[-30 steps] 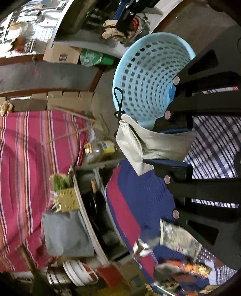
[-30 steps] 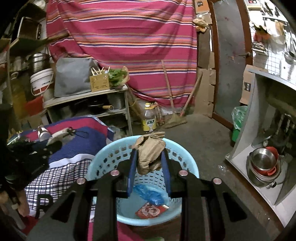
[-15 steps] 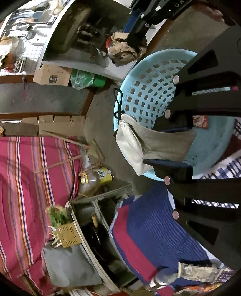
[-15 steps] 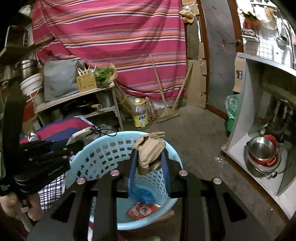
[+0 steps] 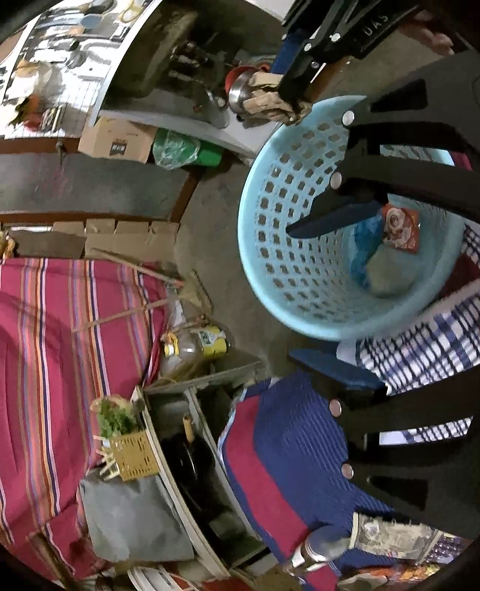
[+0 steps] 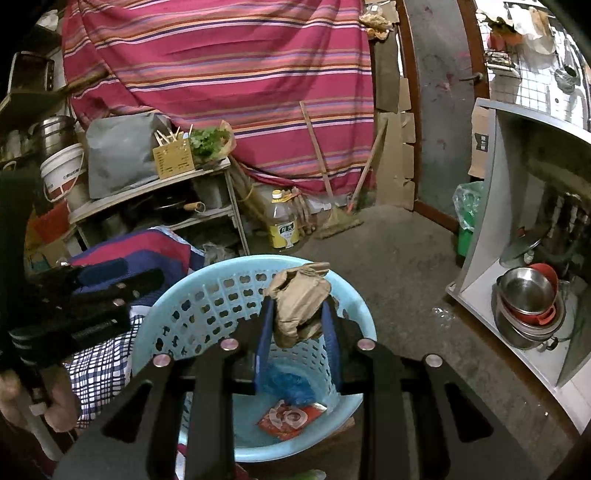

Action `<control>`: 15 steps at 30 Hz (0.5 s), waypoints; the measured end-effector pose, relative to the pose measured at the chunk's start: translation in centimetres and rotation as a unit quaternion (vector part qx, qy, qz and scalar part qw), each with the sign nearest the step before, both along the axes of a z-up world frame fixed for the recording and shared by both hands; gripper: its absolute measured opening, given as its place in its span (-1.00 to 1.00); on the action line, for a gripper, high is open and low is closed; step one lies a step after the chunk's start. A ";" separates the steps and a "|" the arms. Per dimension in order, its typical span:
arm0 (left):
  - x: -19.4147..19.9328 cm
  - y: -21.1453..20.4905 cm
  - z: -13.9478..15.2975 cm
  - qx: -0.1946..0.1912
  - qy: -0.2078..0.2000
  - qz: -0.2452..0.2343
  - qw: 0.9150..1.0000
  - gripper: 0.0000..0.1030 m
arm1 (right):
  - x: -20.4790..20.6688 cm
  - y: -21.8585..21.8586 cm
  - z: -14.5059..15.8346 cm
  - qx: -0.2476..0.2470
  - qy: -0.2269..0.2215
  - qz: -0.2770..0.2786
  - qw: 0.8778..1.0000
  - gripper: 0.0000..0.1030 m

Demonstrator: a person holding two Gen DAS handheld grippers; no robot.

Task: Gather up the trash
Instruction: 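Open the left tool over the basket while the right tool releases the tan glove into it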

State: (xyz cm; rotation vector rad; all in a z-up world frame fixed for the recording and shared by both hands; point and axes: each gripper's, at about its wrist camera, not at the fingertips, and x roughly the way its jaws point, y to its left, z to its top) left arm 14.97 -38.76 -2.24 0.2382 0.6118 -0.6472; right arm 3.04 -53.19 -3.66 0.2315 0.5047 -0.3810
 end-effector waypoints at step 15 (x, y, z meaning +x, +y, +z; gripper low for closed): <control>-0.2 10.0 1.9 0.022 -0.080 0.140 0.987 0.89 | 4.0 3.2 -0.5 -0.023 0.016 0.017 0.999 -0.41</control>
